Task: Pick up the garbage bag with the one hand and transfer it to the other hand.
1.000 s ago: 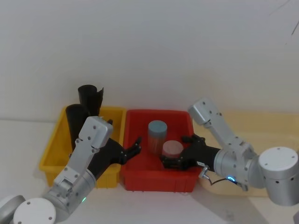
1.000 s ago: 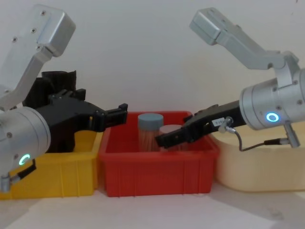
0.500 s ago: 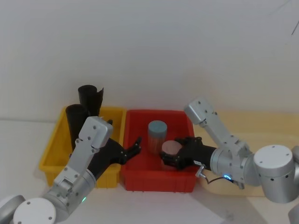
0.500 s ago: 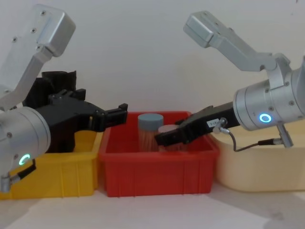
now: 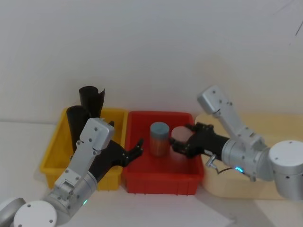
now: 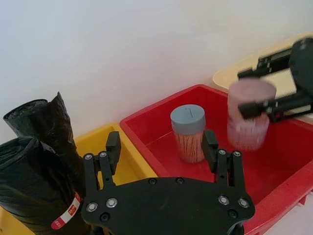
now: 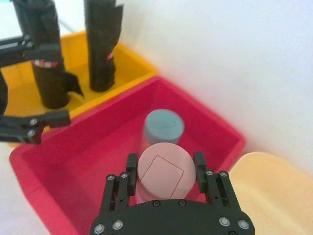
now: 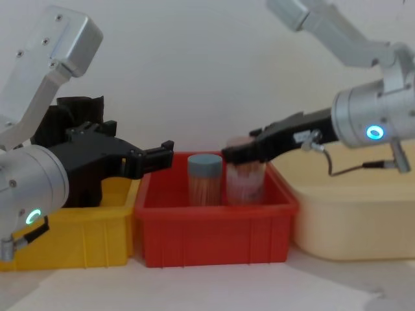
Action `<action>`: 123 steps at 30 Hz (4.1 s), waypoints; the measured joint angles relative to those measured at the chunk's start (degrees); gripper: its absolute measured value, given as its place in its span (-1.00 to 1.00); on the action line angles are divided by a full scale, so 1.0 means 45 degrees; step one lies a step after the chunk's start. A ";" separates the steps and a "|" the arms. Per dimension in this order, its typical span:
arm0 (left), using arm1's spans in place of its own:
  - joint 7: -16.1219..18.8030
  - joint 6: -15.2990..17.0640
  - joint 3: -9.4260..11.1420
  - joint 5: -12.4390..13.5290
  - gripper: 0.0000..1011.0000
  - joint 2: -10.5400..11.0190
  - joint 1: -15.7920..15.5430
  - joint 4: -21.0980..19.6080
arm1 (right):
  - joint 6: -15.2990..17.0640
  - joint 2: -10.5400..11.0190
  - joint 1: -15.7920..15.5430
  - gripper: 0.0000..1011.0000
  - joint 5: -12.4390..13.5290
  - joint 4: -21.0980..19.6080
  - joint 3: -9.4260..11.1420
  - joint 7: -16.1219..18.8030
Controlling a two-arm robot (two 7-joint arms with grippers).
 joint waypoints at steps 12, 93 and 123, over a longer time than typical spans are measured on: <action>0.0000 0.0000 -0.0001 0.0001 0.98 0.0001 0.0000 0.0000 | -0.0323 0.0407 -0.0160 0.33 -0.0084 -0.1238 0.1083 -0.0768; 0.1110 0.4094 -0.2377 -0.0655 0.98 0.1446 0.2697 -0.4092 | 0.1496 0.2107 -0.0940 0.98 -0.0592 -0.1820 0.2514 -0.1026; -0.0116 0.4612 -0.3010 -0.1731 0.98 0.0550 0.0413 -0.1478 | 0.1494 0.2107 -0.0939 0.98 -0.0591 -0.1822 0.2513 -0.1027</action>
